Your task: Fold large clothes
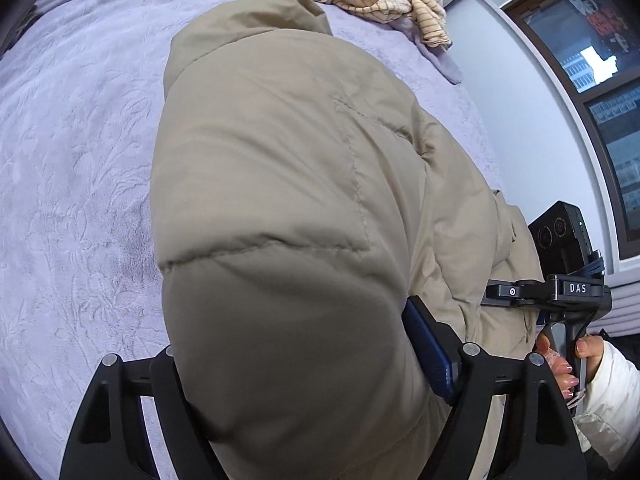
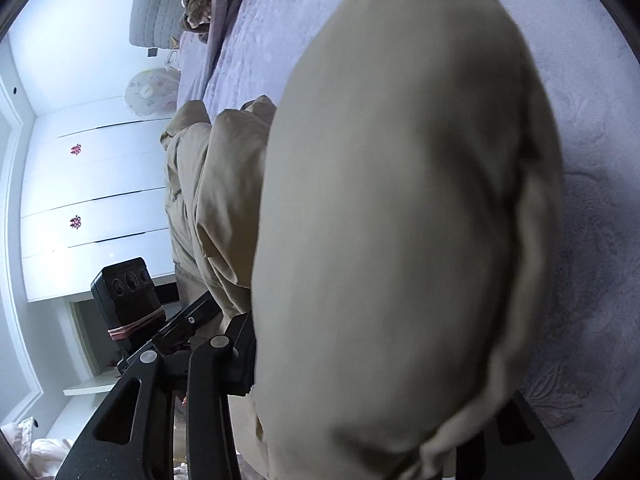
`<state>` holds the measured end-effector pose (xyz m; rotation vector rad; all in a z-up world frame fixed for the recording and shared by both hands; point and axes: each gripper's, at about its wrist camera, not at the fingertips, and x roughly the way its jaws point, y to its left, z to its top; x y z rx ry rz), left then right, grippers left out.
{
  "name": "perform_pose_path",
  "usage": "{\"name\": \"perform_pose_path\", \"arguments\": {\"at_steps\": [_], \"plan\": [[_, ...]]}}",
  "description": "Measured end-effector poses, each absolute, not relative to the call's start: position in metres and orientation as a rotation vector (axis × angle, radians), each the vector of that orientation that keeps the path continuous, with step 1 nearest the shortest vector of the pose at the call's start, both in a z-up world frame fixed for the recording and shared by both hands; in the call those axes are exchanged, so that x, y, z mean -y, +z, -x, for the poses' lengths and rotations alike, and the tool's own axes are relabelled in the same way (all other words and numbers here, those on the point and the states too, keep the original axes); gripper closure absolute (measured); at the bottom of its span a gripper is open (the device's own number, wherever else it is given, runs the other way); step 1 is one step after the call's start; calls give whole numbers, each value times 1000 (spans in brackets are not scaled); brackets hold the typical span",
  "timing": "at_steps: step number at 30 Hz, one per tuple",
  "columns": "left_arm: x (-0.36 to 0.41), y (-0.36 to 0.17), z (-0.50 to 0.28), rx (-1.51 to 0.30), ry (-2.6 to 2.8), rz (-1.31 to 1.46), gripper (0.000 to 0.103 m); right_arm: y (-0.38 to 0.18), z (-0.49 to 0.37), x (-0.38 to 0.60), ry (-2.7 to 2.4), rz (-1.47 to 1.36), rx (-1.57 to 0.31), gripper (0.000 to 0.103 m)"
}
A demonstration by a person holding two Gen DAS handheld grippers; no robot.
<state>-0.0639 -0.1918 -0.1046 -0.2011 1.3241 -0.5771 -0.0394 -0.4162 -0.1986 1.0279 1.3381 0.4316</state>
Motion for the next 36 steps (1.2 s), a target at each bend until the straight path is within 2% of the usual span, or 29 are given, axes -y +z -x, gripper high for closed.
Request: {"name": "perform_pose_path", "arguments": {"at_steps": [9,18,23,30,33,36], "plan": [[126,-83,31,-1277,-662,219,21,-182,27,363,414,-1039,-1244,56],[13,-59,-27,-1199,-539,214,21,-186,-47,253,512,-1025,-1214,57],[-56,-79,-61,-1186,-430,248,21,-202,-98,209,564,-976,-1245,57],[-98,-134,-78,-1242,-326,268,21,-238,-126,178,513,-890,-1340,56],[-104,-144,-73,-1237,-336,258,20,-239,-124,186,456,-876,-1363,54],[-109,-146,-65,-1238,-338,236,20,-228,-113,197,350,-786,-1378,47]]}}
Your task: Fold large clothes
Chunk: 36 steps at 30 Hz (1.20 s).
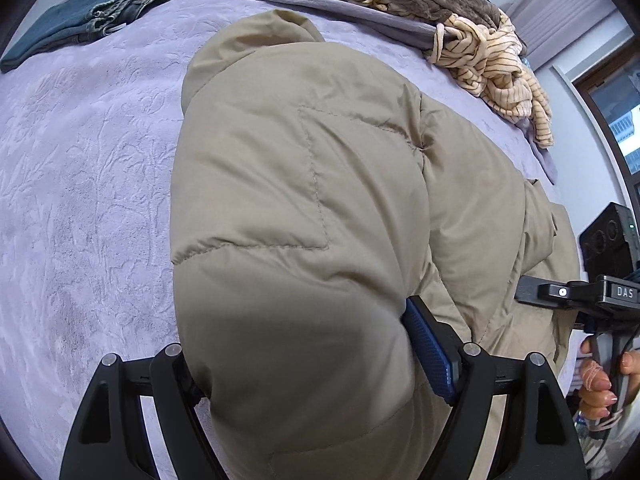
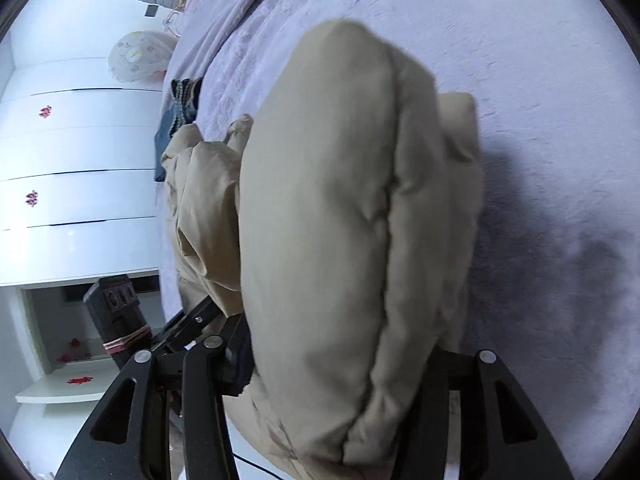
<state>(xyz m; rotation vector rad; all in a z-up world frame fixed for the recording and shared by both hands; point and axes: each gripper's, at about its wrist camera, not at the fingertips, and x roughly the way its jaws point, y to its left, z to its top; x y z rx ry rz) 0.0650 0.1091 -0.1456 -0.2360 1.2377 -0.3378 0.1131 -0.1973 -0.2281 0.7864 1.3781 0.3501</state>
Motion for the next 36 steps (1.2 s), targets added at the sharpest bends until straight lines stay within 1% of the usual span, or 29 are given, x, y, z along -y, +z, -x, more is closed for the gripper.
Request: {"name": "perform_pose_path", "arguments": {"at_steps": [6,8,9,10,11,12,14,17,19,24,28,30,33,35,36], "plan": [[-90,-142,-75,-1247,-333,224,19,-185,-89,222,120,-628,-1268,47],[-89,-143,-77,-1249,-334,221,19,-161,-75,224,98,-572,-1194,59],[-88,-143,-77,-1249,-333,219,19,-152,-75,218,93,-544,-1167,68],[-88,-143,-78,-1249,-331,217,19,-144,-76,217,96,-526,-1148,72],[-87,-144,-78,-1249,-328,215,19,-134,-82,205,113,-516,-1132,74],[-83,-144,-81,-1250,-320,211,17,-128,-107,212,137,-506,-1124,76],[-81,-144,-83,-1253,-298,201,16,-129,-122,166,176,-438,-1132,76],[-83,-140,-85,-1260,-257,187,16,-140,-141,129,187,-362,-1163,77],[-90,-132,-83,-1252,-228,181,16,-152,-139,123,133,-280,-1196,82],[-115,-97,-82,-1099,-160,177,16,-185,-151,150,23,-281,-1286,83],[-129,-101,-109,-1076,-101,188,16,-193,-139,172,9,-331,-1320,83],[-133,-111,-120,-1097,-103,212,16,-178,-131,180,-19,-350,-1280,83],[-125,-118,-124,-1109,-130,209,16,-138,-114,195,-98,-339,-1150,82],[-115,-120,-124,-1108,-153,173,16,-112,-103,199,-54,-377,-1055,81],[-111,-121,-124,-1111,-161,160,16,-106,-100,197,-12,-393,-1041,74]]}}
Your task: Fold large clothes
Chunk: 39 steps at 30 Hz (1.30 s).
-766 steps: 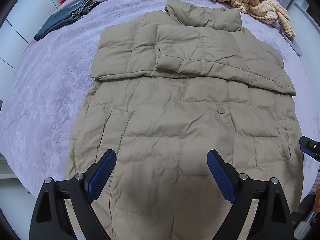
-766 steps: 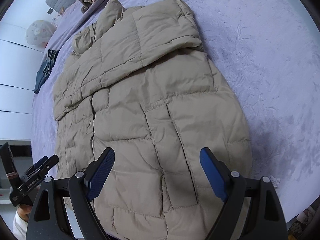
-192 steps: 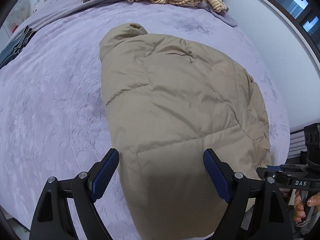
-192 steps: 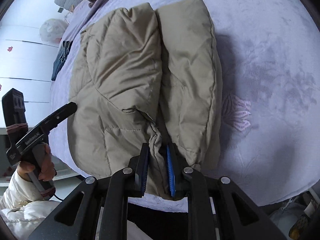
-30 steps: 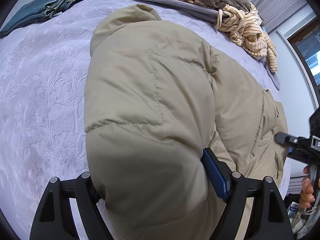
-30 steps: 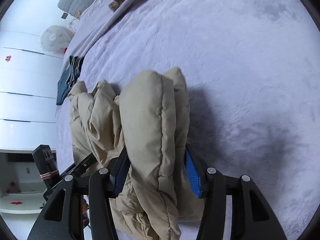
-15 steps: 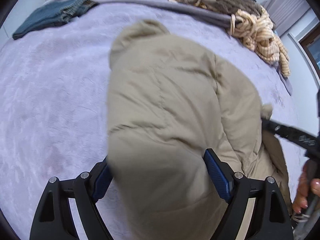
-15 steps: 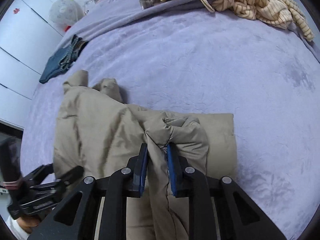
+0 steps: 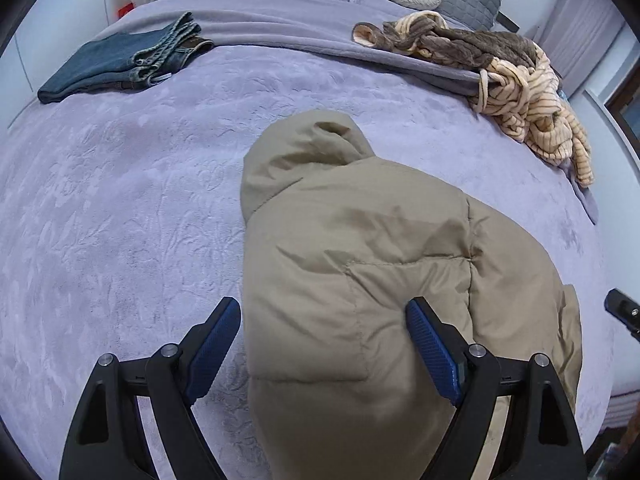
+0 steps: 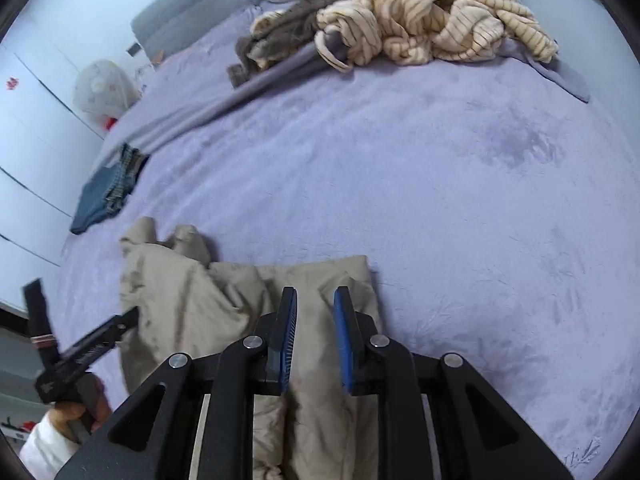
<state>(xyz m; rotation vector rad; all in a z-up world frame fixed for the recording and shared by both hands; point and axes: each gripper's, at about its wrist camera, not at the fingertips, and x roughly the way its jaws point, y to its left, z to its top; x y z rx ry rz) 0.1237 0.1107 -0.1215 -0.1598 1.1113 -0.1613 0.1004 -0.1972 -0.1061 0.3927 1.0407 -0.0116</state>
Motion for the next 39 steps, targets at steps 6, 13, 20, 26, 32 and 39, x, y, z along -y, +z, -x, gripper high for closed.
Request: {"name": "perform_pose_path", "arguments": {"at_steps": [6,13,20,26,32,39], "plan": [[-100,-127,-123,-1125,-153,144,16,-158,-103,165,153,-471,-1302,73],[-75,-127,-109,-1105,-190,49,16,-224,-65,168,98,-518,-1402,93],[-80,-114,-97,-1157,-166,51,16,-224,-60,167,87,-516,-1406,93],[-92,-102,-66,-1176,-145,13,16,-212,-55,159,68,-514,-1395,88],[-107,-98,-39,-1182,-112,34,0,-195,-47,152,60,-485,-1383,87],[-119,-90,-18,-1166,-87,20,0,-180,-34,147,28,-440,-1365,85]]}}
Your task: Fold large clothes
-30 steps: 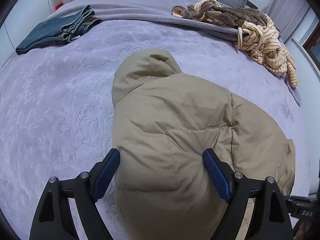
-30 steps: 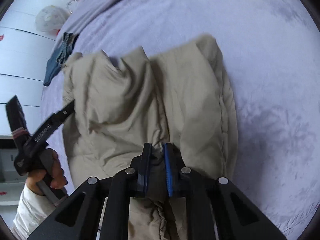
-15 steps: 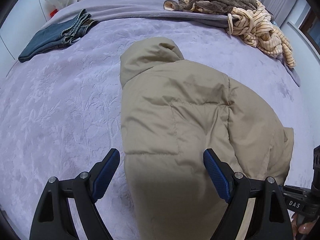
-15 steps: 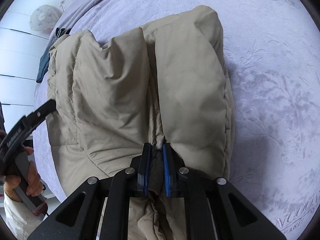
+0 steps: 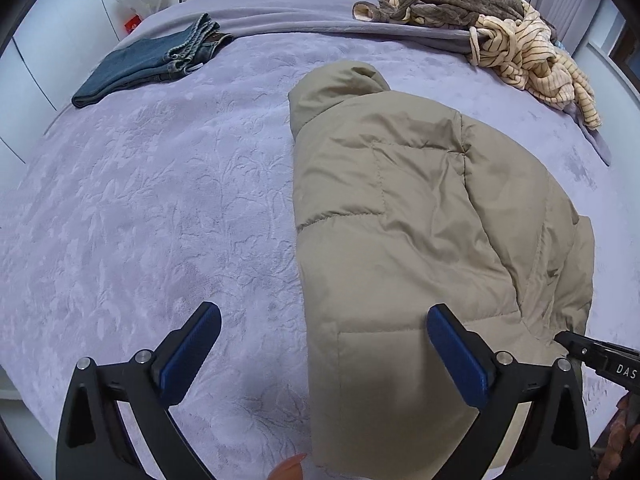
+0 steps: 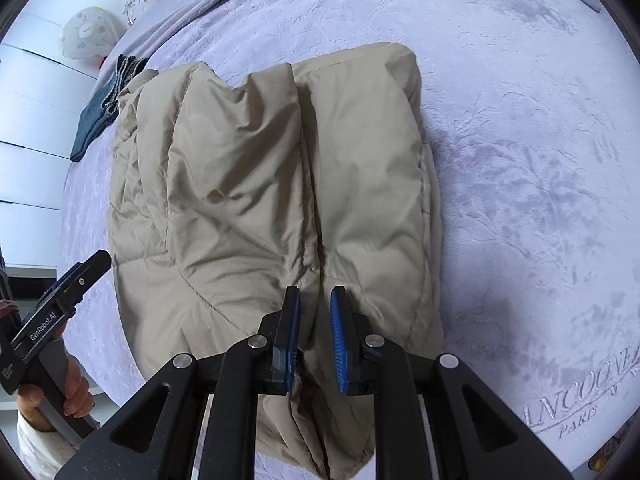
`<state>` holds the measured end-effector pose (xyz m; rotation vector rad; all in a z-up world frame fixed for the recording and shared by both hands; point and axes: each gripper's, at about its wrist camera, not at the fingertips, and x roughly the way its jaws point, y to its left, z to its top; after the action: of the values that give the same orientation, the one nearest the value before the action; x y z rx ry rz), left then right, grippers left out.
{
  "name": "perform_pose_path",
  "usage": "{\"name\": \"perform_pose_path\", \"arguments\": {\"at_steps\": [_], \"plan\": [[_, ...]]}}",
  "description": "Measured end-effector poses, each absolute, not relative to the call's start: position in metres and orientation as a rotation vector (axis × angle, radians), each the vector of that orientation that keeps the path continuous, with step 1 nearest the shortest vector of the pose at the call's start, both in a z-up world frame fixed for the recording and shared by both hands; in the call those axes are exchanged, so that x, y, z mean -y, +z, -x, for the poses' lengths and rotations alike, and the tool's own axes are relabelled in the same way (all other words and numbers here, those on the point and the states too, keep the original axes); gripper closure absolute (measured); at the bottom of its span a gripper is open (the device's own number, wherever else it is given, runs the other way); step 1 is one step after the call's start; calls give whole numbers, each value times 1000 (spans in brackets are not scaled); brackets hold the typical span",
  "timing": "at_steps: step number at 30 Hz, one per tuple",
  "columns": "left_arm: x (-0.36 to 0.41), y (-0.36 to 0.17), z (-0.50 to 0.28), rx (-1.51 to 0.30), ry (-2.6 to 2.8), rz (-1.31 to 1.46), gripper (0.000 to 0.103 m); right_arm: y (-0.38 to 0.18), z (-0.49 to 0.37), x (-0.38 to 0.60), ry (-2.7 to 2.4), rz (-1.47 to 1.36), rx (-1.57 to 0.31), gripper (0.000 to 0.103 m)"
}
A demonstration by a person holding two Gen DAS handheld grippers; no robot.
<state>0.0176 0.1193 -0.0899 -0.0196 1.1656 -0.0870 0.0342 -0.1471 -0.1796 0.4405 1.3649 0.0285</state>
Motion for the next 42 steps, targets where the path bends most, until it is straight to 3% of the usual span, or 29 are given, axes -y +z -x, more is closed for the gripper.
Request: {"name": "perform_pose_path", "arguments": {"at_steps": [6,17,31,36,39,40,42], "plan": [[-132,-88,-7,-1192,-74,39,0,-168,-11,143,1,-413,-1360,70],[-137,-81,36,-1210,-131,14,0,-159,16,125,6,-396,-1365,58],[-123,-45,89,-1169,-92,24,0,-127,51,124,26,-337,-1288,23],[-114,-22,108,-1125,-77,33,0,-96,62,126,15,-272,-1219,21],[-110,-8,118,-1099,-70,36,0,-77,67,125,11,-245,-1171,8],[-109,-5,121,-1090,-71,38,0,-71,68,124,13,-238,-1154,0],[-108,2,126,-1072,-69,36,0,-58,70,122,13,-215,-1113,0]]}}
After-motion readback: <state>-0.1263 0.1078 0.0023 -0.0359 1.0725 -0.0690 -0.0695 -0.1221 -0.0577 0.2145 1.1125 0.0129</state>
